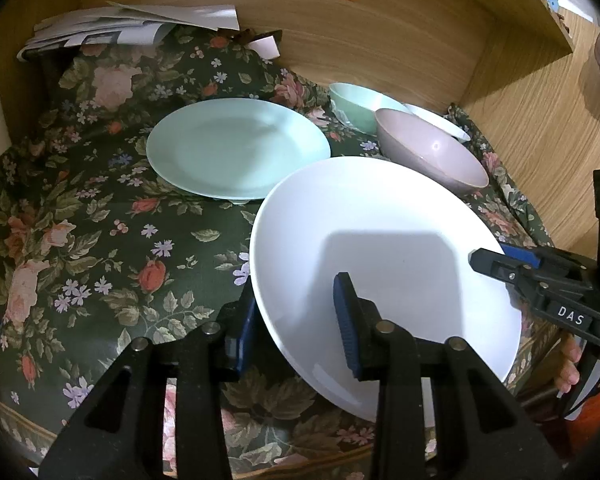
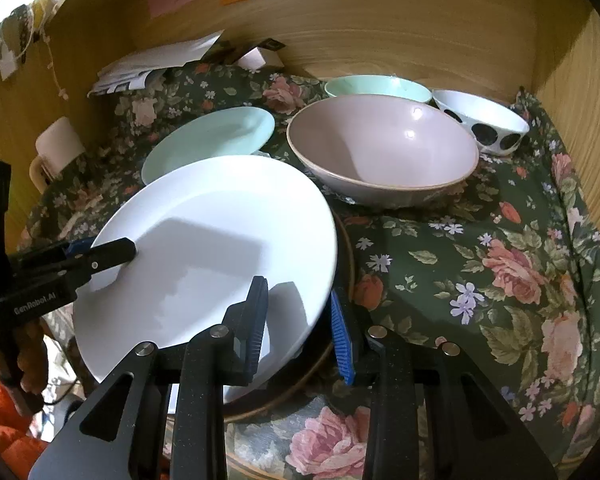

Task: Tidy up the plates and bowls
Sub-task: 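Lower the white plate onto the dark plate and open the left gripper, then grasp the mint green plate's rim with the left gripper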

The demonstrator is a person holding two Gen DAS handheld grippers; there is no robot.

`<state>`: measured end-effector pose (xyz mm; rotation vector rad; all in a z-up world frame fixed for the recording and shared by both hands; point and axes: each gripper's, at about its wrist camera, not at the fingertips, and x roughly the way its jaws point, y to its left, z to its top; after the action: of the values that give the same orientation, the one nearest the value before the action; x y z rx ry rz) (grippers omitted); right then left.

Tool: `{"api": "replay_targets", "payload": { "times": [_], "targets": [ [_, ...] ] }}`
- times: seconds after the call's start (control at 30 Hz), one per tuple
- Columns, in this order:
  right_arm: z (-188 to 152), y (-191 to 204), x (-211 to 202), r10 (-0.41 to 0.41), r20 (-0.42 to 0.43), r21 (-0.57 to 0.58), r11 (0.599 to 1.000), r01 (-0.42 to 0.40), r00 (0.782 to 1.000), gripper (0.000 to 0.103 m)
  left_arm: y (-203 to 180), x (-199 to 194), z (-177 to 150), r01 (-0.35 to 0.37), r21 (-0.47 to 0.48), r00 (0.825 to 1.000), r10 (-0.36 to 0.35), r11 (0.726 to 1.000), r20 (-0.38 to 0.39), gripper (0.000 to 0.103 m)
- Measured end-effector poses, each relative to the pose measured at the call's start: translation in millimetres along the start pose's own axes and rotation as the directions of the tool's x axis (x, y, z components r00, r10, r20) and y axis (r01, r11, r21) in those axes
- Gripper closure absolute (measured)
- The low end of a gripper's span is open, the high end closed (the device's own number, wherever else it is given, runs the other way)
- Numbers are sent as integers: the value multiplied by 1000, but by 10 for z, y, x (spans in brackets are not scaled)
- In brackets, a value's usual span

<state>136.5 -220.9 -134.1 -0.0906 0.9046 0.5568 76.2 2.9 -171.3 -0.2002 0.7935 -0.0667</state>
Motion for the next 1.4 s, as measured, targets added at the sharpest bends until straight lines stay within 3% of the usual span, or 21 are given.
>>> {"api": "replay_targets", "payload": {
  "times": [0.33, 0.43, 0.67, 0.77, 1.07, 1.4],
  "targets": [
    [-15, -7, -60, -14, 2, -5, 1000, 14, 1000, 75, -20, 3, 5, -23, 39, 1000, 23, 999, 3, 66],
    [-25, -19, -95, -70, 17, -14, 997, 70, 997, 72, -21, -10, 17, -27, 42, 1000, 26, 999, 9, 65],
    [42, -47, -196, -64, 50, -6, 998, 64, 997, 71, 30, -114, 86, -45, 44, 998, 43, 998, 48, 62],
    [132, 17, -224, -48, 74, -22, 999, 49, 996, 70, 78, -208, 156, -66, 43, 994, 62, 997, 90, 51],
    [540, 227, -172, 19, 126, -76, 997, -9, 992, 59, 373, -434, 505, -111, -4, 976, 110, 994, 186, 41],
    [1033, 364, 110, 48, 111, -119, 992, -35, 993, 54, 780, -291, 854, -161, -75, 969, 172, 984, 175, 35]
  ]
}}
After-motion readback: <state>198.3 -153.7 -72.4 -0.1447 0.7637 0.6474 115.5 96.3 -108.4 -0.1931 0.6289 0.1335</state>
